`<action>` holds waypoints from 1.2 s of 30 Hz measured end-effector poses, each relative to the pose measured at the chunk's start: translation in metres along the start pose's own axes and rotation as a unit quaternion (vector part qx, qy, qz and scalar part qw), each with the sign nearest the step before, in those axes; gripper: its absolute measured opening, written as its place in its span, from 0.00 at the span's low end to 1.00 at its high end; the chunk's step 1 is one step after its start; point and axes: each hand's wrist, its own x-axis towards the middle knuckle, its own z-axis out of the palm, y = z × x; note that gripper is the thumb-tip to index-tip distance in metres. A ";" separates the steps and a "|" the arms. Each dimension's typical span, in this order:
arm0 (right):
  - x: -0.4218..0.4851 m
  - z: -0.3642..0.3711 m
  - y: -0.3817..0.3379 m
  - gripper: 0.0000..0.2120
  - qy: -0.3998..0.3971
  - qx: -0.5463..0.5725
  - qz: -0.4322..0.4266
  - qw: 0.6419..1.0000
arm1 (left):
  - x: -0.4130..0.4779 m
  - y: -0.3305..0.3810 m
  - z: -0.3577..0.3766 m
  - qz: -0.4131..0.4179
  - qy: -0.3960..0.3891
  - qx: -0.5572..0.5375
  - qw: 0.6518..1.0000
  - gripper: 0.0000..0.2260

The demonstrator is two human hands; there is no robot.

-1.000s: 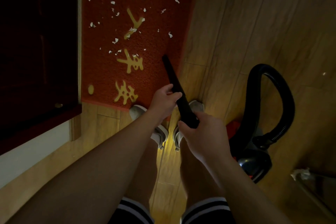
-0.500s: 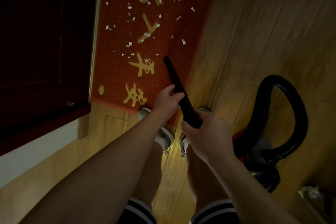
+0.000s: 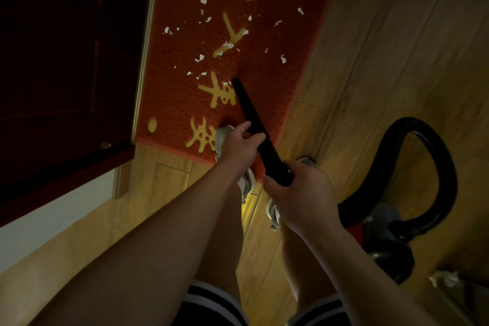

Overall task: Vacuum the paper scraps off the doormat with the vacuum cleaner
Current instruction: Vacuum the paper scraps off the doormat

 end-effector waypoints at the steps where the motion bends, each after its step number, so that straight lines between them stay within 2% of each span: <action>1: -0.001 0.004 -0.005 0.13 0.000 0.001 0.000 1.000 | 0.000 -0.002 -0.007 0.000 -0.002 -0.002 1.000 0.27; 9: -0.002 0.032 -0.030 0.07 0.002 0.003 0.008 1.000 | 0.004 -0.004 -0.043 -0.012 -0.018 -0.023 1.000 0.26; 14: -0.001 0.042 -0.041 0.11 0.011 0.001 0.004 1.000 | 0.010 -0.006 -0.056 -0.009 -0.024 -0.027 0.999 0.27; 22: 0.004 0.053 -0.057 0.09 0.011 -0.025 0.000 1.000 | 0.017 -0.005 -0.075 -0.013 -0.028 -0.029 0.999 0.27; 32: 0.011 0.055 -0.074 0.11 0.040 -0.025 -0.011 0.999 | 0.029 0.003 -0.087 0.001 -0.043 -0.030 0.999 0.29; 36: 0.016 0.056 -0.081 0.08 0.054 -0.006 -0.003 0.999 | 0.037 0.011 -0.090 0.007 -0.048 -0.039 0.998 0.28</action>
